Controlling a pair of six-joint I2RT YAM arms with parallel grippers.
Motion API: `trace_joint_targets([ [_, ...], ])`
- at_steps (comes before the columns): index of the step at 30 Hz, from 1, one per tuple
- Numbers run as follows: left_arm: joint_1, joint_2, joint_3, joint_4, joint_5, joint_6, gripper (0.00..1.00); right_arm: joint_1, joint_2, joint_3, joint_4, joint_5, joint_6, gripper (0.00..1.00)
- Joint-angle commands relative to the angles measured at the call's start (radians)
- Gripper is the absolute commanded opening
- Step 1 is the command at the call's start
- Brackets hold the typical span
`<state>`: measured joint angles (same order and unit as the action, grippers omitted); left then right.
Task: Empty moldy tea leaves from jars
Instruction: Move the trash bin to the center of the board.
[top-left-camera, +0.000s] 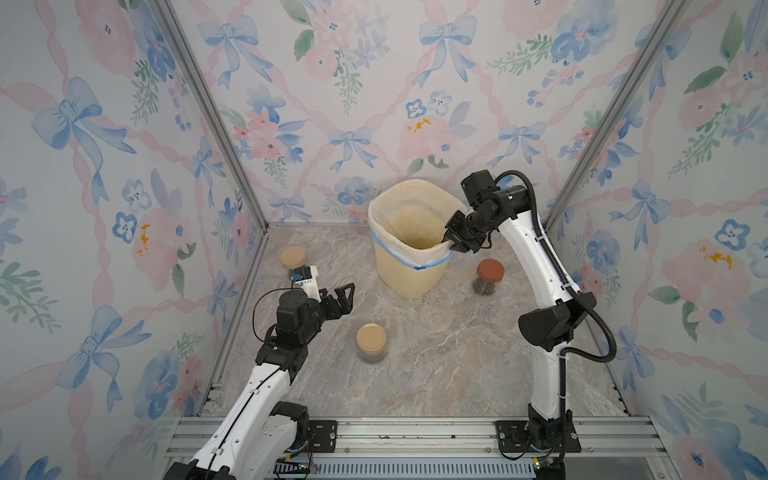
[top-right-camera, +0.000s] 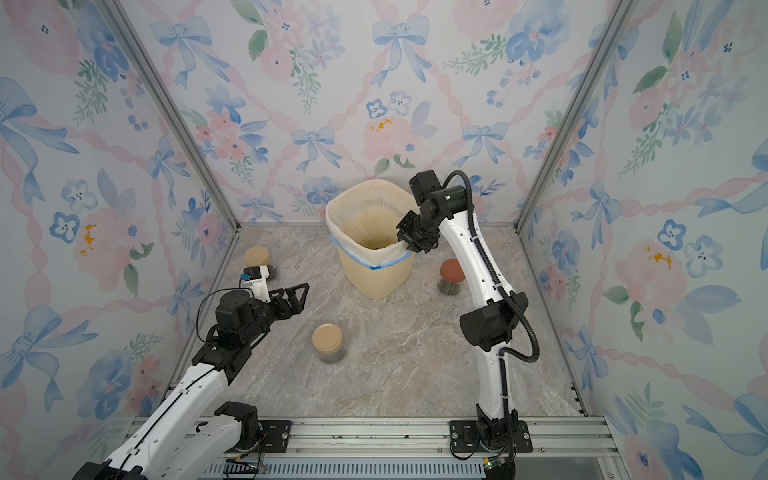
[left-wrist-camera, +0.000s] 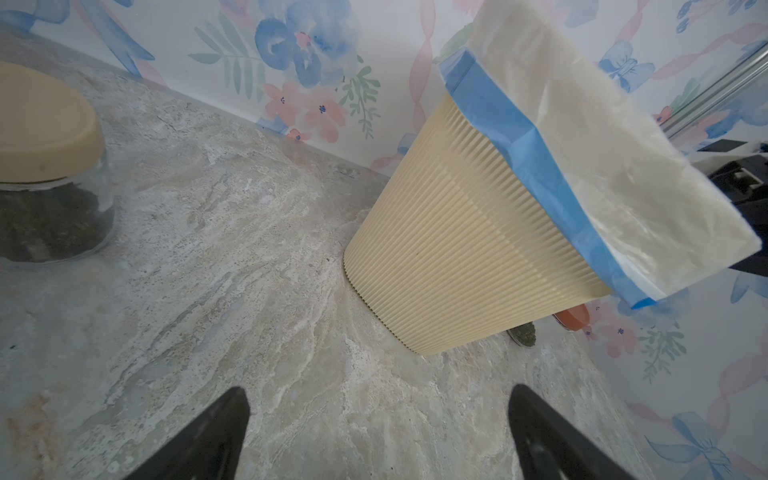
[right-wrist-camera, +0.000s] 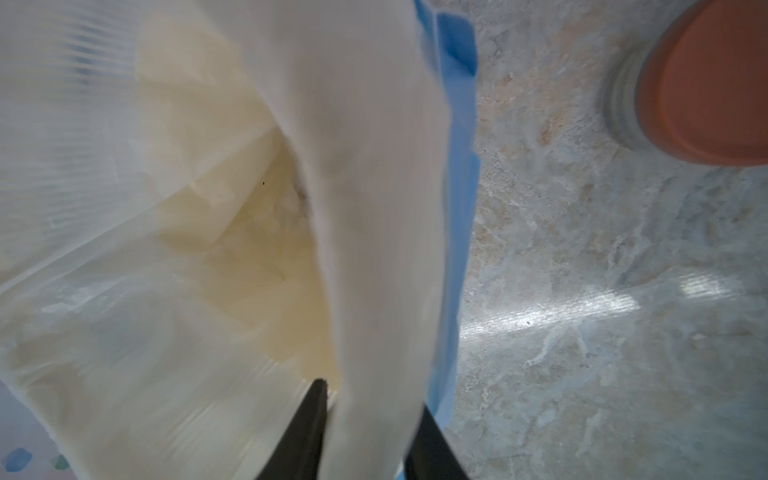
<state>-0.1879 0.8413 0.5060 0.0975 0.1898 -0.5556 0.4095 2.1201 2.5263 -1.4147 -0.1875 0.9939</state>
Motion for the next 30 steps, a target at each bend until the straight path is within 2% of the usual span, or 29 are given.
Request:
trace_joint_targets([
  [1, -0.005, -0.003, -0.009, -0.008, -0.012, 0.026, 0.98, 0.01, 0.004, 0.016, -0.086, -0.008, -0.015, 0.22],
  [7, -0.005, -0.003, -0.007, -0.008, -0.021, 0.034, 0.98, 0.022, -0.04, 0.014, -0.114, -0.001, -0.011, 0.05],
  [23, -0.006, -0.005, -0.009, -0.008, -0.023, 0.034, 0.98, 0.068, -0.184, -0.052, -0.19, 0.051, 0.041, 0.04],
  [30, -0.007, -0.002, -0.008, -0.008, -0.021, 0.034, 0.98, 0.086, -0.22, -0.118, -0.139, 0.053, 0.068, 0.04],
])
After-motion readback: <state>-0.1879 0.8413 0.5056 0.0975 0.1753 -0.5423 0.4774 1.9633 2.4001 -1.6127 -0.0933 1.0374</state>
